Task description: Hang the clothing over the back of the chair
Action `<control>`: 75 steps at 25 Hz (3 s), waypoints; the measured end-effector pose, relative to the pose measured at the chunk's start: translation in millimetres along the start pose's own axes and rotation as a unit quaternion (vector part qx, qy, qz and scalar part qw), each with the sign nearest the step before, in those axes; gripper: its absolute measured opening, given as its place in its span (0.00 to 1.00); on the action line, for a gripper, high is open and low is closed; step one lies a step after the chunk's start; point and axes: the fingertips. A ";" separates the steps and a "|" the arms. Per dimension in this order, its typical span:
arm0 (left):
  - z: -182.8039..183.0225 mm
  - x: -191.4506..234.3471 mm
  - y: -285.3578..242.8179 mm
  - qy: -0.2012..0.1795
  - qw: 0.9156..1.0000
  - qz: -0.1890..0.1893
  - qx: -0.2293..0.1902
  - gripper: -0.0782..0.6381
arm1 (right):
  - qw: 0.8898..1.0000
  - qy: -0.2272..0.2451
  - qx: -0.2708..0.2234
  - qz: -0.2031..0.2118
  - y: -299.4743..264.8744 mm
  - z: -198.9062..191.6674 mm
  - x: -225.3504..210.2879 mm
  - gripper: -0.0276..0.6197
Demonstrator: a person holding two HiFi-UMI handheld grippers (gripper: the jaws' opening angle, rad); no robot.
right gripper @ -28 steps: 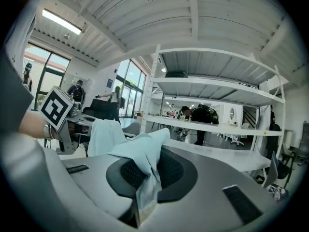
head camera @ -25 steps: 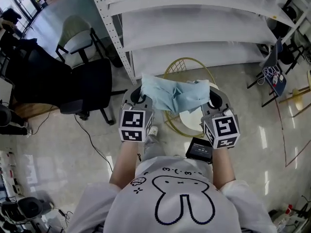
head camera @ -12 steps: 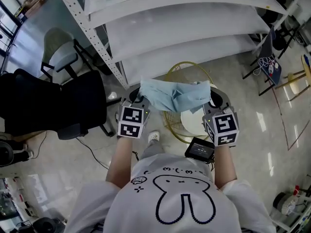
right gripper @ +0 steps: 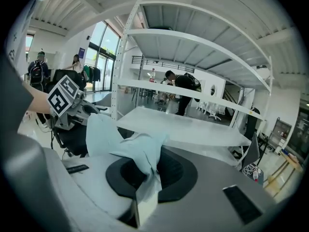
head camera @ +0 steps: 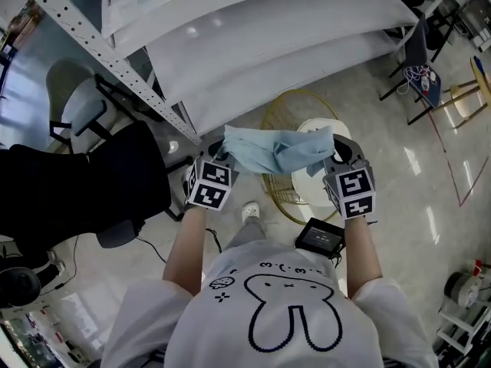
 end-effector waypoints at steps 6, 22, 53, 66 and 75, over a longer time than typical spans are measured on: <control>-31.5 3.9 -35.0 0.006 0.999 -0.035 0.029 0.16 | 0.999 -0.015 0.033 -0.013 -34.7 -28.5 -5.3 0.11; -104.3 -1.4 -94.0 0.008 0.989 -0.099 0.108 0.16 | 0.987 -0.047 0.154 -0.016 -100.4 -125.7 -3.0 0.14; -132.5 -36.2 -115.1 0.049 0.979 -0.156 0.122 0.50 | 0.989 0.009 0.139 0.045 -104.3 -95.2 36.3 0.24; -66.8 -29.1 -89.3 0.051 0.988 -0.127 0.070 0.48 | 0.993 0.006 0.098 0.067 -86.6 -58.2 53.2 0.23; -30.8 -43.0 -58.9 0.097 0.986 -0.120 0.056 0.44 | 0.992 0.002 0.086 0.088 -54.3 -45.3 60.3 0.04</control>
Point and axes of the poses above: the fingertips, and each gripper's own axes: y backward along the fingers, x to its left, z out of its top, and after that the axes turned 14 degrees about -y, right-handed
